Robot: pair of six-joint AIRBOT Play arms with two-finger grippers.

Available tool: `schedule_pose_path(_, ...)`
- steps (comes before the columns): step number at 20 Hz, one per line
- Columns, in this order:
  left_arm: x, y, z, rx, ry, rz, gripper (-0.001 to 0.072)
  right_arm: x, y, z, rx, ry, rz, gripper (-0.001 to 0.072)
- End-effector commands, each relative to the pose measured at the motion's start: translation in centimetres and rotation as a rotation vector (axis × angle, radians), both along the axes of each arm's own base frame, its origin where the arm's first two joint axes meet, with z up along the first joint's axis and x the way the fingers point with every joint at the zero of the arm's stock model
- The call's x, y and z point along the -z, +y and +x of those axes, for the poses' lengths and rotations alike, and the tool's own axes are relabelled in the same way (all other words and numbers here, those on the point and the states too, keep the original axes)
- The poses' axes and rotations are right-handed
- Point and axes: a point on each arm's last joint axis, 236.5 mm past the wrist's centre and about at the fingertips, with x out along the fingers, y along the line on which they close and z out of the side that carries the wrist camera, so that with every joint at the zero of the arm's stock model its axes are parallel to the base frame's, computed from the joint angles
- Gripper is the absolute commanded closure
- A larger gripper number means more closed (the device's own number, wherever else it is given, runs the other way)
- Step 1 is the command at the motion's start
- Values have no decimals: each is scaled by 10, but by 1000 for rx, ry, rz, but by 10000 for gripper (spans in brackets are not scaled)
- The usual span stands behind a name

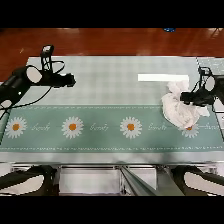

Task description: Fold the shirts.

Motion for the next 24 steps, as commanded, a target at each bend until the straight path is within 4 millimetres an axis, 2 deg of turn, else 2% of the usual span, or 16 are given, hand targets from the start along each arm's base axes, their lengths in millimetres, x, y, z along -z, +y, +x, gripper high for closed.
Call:
schedule_pose_path(1, 13, -16, -9, -8, 76, -76, 201, 38, 17, -13, 29, 78, 97, 337)
schedule_pose_path(2, 9, -20, -10, -10, 77, -100, 201, 43, 24, -13, 14, 91, 116, 438)
schedule_pose_path(4, -8, -15, -8, -17, 47, -106, 201, 37, 38, -7, -105, 89, 117, 690)
schedule_pose_path(6, -41, 6, -6, -47, 6, -112, 201, 8, 47, 9, -175, 40, 99, 687)
schedule_pose_path(8, -78, 34, -14, -89, -35, -118, 201, -51, 54, 39, -224, -109, 69, 687)
schedule_pose_path(10, -103, 48, -40, -90, -34, -114, 201, -137, 64, 70, -252, -340, 58, 687)
schedule_pose_path(12, -116, 45, -73, -26, -33, -87, 201, -232, 78, 84, -288, -577, 62, 687)
schedule_pose_path(13, -120, 40, -89, -14, -40, -91, 201, -279, 82, 82, -304, -689, 54, 688)
schedule_pose_path(15, -126, 29, -114, 2, -68, -122, 201, -359, 92, 70, -331, -875, 50, 687)
schedule_pose_path(18, -125, 16, -142, 16, -82, -172, 201, -450, 108, 43, -395, -1078, 22, 688)
schedule_pose_path(21, -110, 11, -155, 20, -56, -189, 201, -507, 142, 16, -506, -1206, 47, 687)
schedule_pose_path(23, -99, 12, -154, 13, -47, -187, 201, -526, 174, -1, -601, -1247, 94, 687)
schedule_pose_path(24, -97, 14, -152, 7, -55, -184, 200, -526, 191, -8, -651, -1241, 121, 687)
